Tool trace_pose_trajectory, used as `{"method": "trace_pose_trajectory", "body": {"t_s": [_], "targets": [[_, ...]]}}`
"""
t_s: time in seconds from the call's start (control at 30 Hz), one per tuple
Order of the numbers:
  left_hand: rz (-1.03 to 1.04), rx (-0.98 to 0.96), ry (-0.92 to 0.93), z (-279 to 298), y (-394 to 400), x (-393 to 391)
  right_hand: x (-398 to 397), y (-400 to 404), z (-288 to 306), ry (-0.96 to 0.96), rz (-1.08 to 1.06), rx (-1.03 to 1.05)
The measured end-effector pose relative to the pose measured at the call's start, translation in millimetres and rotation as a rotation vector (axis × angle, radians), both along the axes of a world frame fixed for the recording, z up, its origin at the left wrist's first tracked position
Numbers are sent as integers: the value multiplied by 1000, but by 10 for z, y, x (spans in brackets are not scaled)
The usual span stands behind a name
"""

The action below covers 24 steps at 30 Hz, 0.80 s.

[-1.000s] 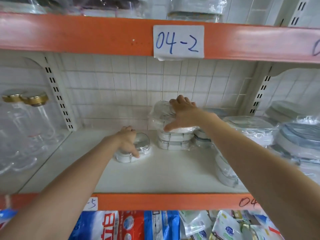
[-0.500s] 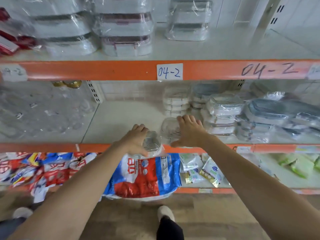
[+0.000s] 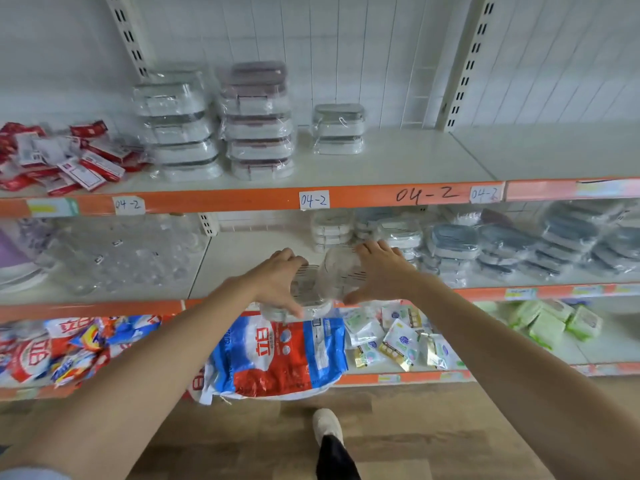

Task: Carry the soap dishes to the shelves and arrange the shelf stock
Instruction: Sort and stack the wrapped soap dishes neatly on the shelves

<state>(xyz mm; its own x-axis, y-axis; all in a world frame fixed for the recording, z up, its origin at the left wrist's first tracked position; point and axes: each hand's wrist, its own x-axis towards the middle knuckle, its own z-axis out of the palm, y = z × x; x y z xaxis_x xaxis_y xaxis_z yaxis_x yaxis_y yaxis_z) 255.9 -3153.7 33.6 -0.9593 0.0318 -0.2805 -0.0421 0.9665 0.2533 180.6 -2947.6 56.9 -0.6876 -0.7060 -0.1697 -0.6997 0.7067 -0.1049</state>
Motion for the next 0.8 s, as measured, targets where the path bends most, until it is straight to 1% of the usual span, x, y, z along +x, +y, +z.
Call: {"method": "trace_pose_trajectory", "body": {"t_s": [0.17, 0.4, 0.53, 0.63, 0.8], "targets": [[-16, -25, 58, 563, 34, -118, -163, 91, 535, 12, -45, -72], [-36, -59, 117, 1027, -16, -348, -679, 32, 955, 74, -99, -178], [-9, -57, 200, 1387, -82, -623, -1176, -86, 1232, 110, -106, -203], [-9, -73, 265, 1689, -95, -892, -1631, -169, 1416, 118, -132, -263], [30, -77, 312, 2029, -36, -1384, -2360, -278, 1611, 146, -121, -302]]}}
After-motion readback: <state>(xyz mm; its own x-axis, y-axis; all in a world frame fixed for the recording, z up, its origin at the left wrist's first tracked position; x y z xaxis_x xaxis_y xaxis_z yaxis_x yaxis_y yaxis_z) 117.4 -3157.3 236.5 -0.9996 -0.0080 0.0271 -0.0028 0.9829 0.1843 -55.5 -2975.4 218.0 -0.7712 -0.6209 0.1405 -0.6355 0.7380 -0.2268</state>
